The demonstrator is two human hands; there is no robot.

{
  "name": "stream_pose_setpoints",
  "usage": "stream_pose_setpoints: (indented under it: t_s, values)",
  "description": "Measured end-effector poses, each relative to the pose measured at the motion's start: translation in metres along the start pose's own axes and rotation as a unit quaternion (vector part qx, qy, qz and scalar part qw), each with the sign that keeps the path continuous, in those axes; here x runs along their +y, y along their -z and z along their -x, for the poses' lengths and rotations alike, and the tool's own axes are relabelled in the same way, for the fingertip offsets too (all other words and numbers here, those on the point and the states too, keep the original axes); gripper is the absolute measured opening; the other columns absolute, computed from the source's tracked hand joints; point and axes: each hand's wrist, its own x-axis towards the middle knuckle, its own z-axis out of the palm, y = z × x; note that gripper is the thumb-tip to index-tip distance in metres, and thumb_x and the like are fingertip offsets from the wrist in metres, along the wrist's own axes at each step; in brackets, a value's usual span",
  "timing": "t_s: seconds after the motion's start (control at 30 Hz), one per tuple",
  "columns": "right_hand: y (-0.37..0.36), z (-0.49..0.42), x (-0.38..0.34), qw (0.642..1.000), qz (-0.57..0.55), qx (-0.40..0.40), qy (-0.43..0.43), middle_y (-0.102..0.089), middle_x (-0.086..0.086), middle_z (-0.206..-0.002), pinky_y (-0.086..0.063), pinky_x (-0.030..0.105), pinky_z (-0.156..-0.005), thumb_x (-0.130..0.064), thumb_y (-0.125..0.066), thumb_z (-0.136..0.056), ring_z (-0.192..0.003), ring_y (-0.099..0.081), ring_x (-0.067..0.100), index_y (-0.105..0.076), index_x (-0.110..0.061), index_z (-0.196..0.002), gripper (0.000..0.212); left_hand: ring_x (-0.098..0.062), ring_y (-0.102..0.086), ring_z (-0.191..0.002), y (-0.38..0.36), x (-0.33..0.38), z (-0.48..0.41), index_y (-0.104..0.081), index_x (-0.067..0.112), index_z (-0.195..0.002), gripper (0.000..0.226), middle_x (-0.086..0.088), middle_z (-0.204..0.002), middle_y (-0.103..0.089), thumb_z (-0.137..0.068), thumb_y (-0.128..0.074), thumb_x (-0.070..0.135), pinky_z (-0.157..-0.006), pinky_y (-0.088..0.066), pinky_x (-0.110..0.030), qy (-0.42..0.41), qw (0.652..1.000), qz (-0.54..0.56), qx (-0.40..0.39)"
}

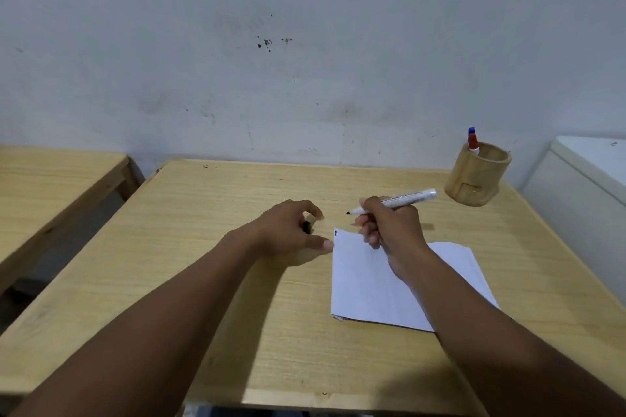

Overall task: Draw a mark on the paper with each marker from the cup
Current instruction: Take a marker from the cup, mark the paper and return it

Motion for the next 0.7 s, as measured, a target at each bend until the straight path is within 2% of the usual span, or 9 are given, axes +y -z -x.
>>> stream_pose_setpoints:
  t_s: [0.07, 0.1, 0.13, 0.23, 0.3, 0.37, 0.5, 0.7]
  values:
    - [0.005, -0.004, -0.012, 0.992, -0.11, 0.005, -0.063, -0.061, 0.006, -0.06, -0.028, 0.022, -0.041, -0.014, -0.07, -0.088, -0.043, -0.046, 0.011, -0.062, -0.011, -0.077, 0.014, -0.013, -0.069, -0.091, 0.006, -0.003, -0.003, -0.077, 0.028, -0.101, 0.025, 0.004, -0.093, -0.075, -0.079, -0.082, 0.038, -0.087, -0.055, -0.031, -0.014, 0.999, 0.016, 0.024]
    - [0.008, -0.008, -0.019, 0.985, -0.153, 0.011, -0.074, -0.059, 0.005, -0.058, -0.026, 0.02, -0.038, -0.013, -0.069, -0.089, -0.04, -0.044, 0.01, -0.06, -0.011, -0.078, 0.015, -0.01, -0.071, -0.087, 0.008, -0.004, -0.004, -0.08, 0.027, -0.09, 0.009, 0.006, -0.088, -0.078, -0.082, -0.079, 0.031, -0.085, -0.056, -0.031, -0.022, 0.999, 0.019, 0.043]
    - [0.011, -0.01, -0.027, 0.981, -0.178, 0.018, -0.072, -0.059, 0.005, -0.056, -0.025, 0.019, -0.036, -0.012, -0.069, -0.09, -0.037, -0.043, 0.009, -0.059, -0.011, -0.078, 0.016, -0.008, -0.071, -0.081, 0.012, -0.003, -0.005, -0.081, 0.027, -0.083, 0.003, 0.009, -0.082, -0.079, -0.083, -0.079, 0.027, -0.08, -0.056, -0.029, -0.029, 0.997, 0.031, 0.06]
    - [0.024, -0.014, -0.059, 0.985, -0.17, 0.008, -0.042, -0.059, 0.007, -0.061, -0.03, 0.017, -0.034, -0.013, -0.073, -0.09, -0.039, -0.049, 0.009, -0.061, -0.012, -0.078, 0.018, -0.012, -0.068, -0.061, 0.026, 0.014, -0.009, -0.081, 0.014, -0.082, 0.009, 0.006, -0.076, -0.078, -0.083, -0.082, 0.022, -0.064, -0.05, -0.022, -0.037, 0.976, 0.181, 0.112]
    - [0.035, -0.013, -0.082, 0.988, -0.149, -0.028, -0.021, -0.064, 0.009, -0.067, -0.038, 0.019, -0.039, -0.016, -0.072, -0.091, -0.045, -0.059, 0.012, -0.063, -0.011, -0.081, 0.014, -0.013, -0.069, -0.061, 0.037, 0.038, -0.013, -0.08, 0.006, -0.087, 0.022, 0.001, -0.082, -0.078, -0.083, -0.082, 0.027, -0.062, -0.048, -0.023, -0.038, 0.942, 0.297, 0.151]
    - [0.045, -0.011, -0.101, 0.988, -0.139, -0.06, -0.005, -0.067, 0.011, -0.072, -0.043, 0.022, -0.045, -0.015, -0.065, -0.092, -0.05, -0.066, 0.016, -0.065, -0.01, -0.084, 0.01, -0.015, -0.068, -0.062, 0.043, 0.067, -0.021, -0.08, 0.008, -0.089, 0.029, -0.001, -0.085, -0.076, -0.083, -0.081, 0.036, -0.065, -0.047, -0.027, -0.03, 0.904, 0.393, 0.165]
    - [0.056, -0.011, -0.124, 0.988, -0.138, -0.059, 0.041, -0.07, 0.011, -0.072, -0.045, 0.024, -0.05, -0.013, -0.059, -0.094, -0.051, -0.069, 0.016, -0.065, -0.007, -0.083, 0.014, -0.015, -0.057, -0.062, 0.038, 0.118, -0.046, -0.081, 0.014, -0.089, 0.032, 0.003, -0.078, -0.067, -0.079, -0.082, 0.045, -0.063, -0.043, -0.027, -0.019, 0.848, 0.514, 0.129]
    - [0.07, -0.017, -0.136, 0.983, -0.154, -0.017, 0.102, -0.071, 0.011, -0.07, -0.046, 0.027, -0.055, -0.013, -0.063, -0.096, -0.054, -0.069, 0.017, -0.068, -0.006, -0.086, 0.013, -0.015, -0.057, -0.062, 0.017, 0.169, -0.071, -0.081, 0.014, -0.087, 0.03, 0.004, -0.073, -0.066, -0.077, -0.085, 0.043, -0.062, -0.046, -0.027, -0.035, 0.817, 0.573, 0.054]
